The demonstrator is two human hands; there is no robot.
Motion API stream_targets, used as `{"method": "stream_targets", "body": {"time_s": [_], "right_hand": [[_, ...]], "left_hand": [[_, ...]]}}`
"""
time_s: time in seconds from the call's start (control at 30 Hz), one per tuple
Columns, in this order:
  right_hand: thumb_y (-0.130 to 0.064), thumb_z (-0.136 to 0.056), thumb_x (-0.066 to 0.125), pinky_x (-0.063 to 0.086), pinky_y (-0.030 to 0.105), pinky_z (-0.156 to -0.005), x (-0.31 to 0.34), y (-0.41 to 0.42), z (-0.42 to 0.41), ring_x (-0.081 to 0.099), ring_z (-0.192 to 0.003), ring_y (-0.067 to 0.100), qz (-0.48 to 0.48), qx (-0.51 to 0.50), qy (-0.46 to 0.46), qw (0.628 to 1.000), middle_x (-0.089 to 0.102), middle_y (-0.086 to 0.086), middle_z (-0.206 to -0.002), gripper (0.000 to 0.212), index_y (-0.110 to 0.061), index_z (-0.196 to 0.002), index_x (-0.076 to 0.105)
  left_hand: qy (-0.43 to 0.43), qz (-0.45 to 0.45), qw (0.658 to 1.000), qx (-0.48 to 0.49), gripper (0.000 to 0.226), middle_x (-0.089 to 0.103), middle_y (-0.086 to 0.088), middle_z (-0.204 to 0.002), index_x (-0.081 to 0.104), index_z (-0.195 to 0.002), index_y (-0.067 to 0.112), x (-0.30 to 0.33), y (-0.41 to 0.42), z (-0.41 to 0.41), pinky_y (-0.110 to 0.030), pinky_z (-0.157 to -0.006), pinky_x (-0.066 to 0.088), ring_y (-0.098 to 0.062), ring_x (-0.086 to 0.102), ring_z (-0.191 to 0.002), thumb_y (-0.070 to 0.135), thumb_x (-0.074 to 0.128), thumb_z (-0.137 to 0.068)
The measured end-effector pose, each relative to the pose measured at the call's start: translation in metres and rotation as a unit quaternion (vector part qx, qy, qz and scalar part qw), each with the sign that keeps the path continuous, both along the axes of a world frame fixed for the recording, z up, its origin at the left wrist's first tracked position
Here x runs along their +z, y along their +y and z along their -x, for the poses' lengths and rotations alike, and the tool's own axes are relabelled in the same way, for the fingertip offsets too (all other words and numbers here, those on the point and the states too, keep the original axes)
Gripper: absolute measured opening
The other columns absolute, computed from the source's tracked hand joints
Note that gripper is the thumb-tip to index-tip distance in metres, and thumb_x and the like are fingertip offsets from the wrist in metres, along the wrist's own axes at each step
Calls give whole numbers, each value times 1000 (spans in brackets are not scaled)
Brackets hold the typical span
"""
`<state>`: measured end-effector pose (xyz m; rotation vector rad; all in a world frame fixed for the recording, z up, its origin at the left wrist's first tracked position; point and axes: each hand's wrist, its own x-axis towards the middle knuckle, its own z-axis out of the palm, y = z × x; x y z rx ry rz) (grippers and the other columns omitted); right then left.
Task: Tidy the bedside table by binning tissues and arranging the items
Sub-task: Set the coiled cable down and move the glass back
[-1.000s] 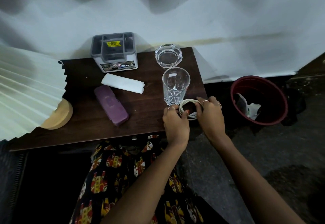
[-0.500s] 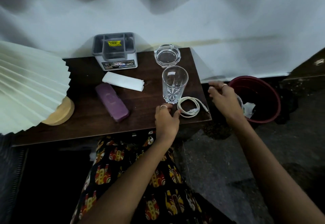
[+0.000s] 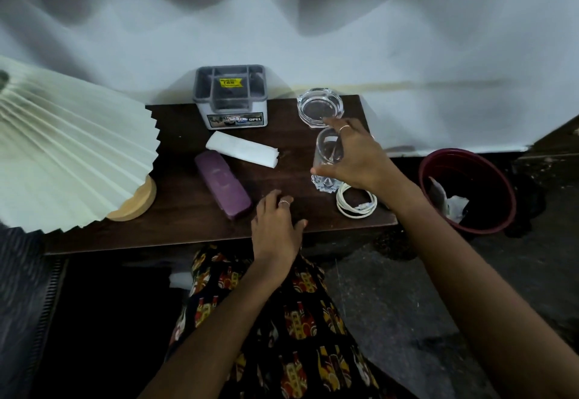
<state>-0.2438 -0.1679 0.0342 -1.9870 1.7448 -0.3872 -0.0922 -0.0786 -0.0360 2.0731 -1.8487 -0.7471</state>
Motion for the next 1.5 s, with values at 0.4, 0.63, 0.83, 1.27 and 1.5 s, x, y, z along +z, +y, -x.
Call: {"method": "stream_targets", "body": {"time_s": [0.4,0.63,0.83,1.27,1.5], "right_hand": [[-31,-59,85,43,20,-82,45,-56,-2,63,-93,19,79,-4,19,997,66,8,-110,65,-16,-118,60],[-36,-59,85,45,32,-91,58,-128,-13,58,-109,25,135,-35,41,989,60,12,-124,77,-12,-126,54],[-36,-59,85,43,29,-93,39,-153,-19,58,-111,26,94,-44,45,994,60,13,-125,77,-13,-125,54],[-38,-62,84,41,30,-95,23,-161,-18,56,-115,28,51,-39,58,996,60,14,-127,78,-11,-128,53],[-59,-69,71,36,41,-106,14,-158,-18,43,-129,32,46,-30,85,995,46,15,-140,89,-12,-138,41]], "left_hand": [[4,-2,999,-53,62,18,9,-156,32,-143,25,-11,4,-23,-40,-115,24,-12,14,-144,41,57,-88],[22,-1,998,-58,62,14,12,-157,29,-144,28,-9,4,-28,-34,-116,16,-7,8,-145,42,54,-90],[31,-1,998,-60,63,12,14,-157,27,-145,29,-8,3,-29,-31,-116,9,-6,6,-145,43,53,-90],[34,-2,998,-61,63,12,14,-157,27,-145,29,-7,1,-30,-30,-116,10,-5,6,-145,42,55,-89],[31,-11,997,-66,63,13,14,-157,28,-144,29,-5,0,-30,-33,-116,12,-6,8,-145,42,56,-89]]}}
